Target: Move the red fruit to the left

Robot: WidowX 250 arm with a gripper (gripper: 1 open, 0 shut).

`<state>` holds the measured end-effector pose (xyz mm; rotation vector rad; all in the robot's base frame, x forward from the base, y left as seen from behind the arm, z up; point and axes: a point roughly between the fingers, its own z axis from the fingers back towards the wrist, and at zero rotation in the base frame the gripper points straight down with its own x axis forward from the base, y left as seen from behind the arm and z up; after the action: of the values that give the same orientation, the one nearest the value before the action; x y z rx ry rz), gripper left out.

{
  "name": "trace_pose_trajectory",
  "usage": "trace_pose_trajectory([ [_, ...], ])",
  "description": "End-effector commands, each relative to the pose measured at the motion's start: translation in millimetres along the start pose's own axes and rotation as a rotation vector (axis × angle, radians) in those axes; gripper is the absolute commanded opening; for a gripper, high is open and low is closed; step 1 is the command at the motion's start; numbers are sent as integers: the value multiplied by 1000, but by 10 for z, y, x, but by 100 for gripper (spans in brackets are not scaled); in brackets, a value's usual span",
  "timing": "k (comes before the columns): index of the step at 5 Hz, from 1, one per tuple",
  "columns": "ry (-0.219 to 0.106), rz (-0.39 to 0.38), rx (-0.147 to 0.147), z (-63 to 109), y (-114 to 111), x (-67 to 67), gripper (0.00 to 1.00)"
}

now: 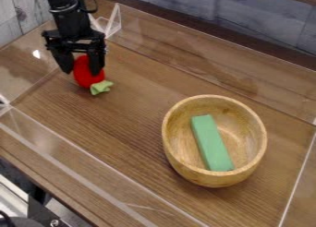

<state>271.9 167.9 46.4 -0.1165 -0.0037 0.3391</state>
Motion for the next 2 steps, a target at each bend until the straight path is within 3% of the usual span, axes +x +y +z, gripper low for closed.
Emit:
trace_pose_trajectory([
  [1, -93, 50, 1, 306, 8, 65, 100],
  [2, -111, 68, -13, 339, -29, 27, 100],
])
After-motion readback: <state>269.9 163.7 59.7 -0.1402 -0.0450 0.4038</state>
